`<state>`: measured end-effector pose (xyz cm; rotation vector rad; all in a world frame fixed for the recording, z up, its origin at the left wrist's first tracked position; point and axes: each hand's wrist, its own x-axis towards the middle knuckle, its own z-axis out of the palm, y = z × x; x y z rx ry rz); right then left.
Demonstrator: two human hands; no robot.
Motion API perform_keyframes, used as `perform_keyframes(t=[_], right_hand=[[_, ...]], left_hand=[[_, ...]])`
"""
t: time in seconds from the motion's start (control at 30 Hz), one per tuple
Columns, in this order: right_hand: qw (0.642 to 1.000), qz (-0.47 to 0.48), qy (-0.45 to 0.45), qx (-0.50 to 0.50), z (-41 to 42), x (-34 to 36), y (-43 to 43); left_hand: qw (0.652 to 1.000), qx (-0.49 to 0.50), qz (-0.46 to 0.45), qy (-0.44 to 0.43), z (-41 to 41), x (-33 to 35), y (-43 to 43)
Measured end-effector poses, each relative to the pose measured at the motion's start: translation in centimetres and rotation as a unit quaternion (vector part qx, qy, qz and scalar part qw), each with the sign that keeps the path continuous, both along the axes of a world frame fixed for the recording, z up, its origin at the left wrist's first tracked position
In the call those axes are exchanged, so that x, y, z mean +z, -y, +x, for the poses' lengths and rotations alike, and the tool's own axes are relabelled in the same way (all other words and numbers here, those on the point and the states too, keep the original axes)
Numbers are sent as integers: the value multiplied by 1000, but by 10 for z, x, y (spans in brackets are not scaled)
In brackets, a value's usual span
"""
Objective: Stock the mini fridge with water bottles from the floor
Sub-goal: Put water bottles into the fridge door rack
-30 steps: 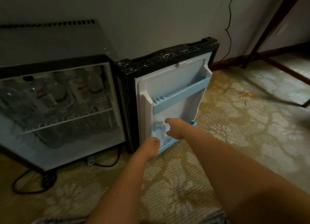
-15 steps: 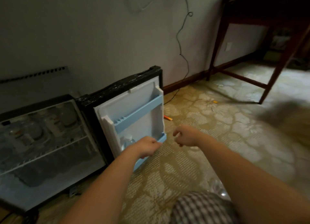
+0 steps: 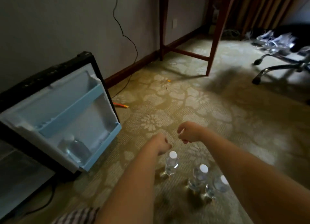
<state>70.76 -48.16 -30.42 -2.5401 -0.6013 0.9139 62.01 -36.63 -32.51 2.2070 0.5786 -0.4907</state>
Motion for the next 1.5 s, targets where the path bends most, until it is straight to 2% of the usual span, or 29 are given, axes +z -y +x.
perform_keyframes(t=[0.07, 0.17, 0.27, 0.3, 0.33, 0.43, 0.47, 0.5, 0.53, 0.57, 0.6, 0.67, 0.7, 0.8, 0.93, 1.07, 1.27, 1.5], right_hand=[[1000, -17, -10, 4, -6, -21, 7], [999, -18, -31, 8, -17, -60, 11], [998, -27, 12, 60, -25, -88, 8], [997, -31, 20, 73, -27, -94, 6], [995, -42, 24, 84, -28, -103, 3], [988, -103, 51, 106, -30, -121, -6], [985, -119, 60, 108, -31, -126, -10], [983, -128, 71, 109, -31, -131, -14], [983, -132, 79, 104, -32, -135, -17], [983, -131, 82, 97, -31, -138, -19], [984, -130, 79, 91, -31, -140, -20], [985, -127, 68, 90, -30, -141, -21], [986, -126, 66, 92, -29, -140, -21], [986, -111, 74, 103, -28, -128, -22], [981, -83, 110, 134, -31, -90, -29], [972, -47, 160, 168, -37, -36, -44], [952, 27, 244, 182, -58, 54, -75], [920, 111, 318, 200, -103, 139, -119]], left_hand=[[988, 112, -102, 7, -15, -40, 19], [935, 297, -190, 39, -40, -89, 45], [916, 328, -220, 66, -53, -128, 57], [915, 324, -232, 62, -52, -135, 56], [928, 295, -220, 50, -49, -146, 54], [973, 191, -109, 68, -31, -153, 51], [972, 184, -112, 93, -23, -152, 52], [961, 218, -136, 103, -16, -152, 51], [931, 267, -212, 126, -13, -156, 49], [916, 273, -269, 118, -12, -155, 49], [920, 265, -268, 108, -13, -154, 50], [969, 177, -155, 72, -22, -147, 49], [982, 132, -124, 58, -25, -150, 46], [968, 179, -173, 31, -37, -148, 34], [946, 193, -248, 81, -42, -133, 28], [956, 173, -172, 165, -51, -103, 11], [933, 181, -137, 278, -61, -19, -29], [939, 163, -7, 304, -108, 84, -92]])
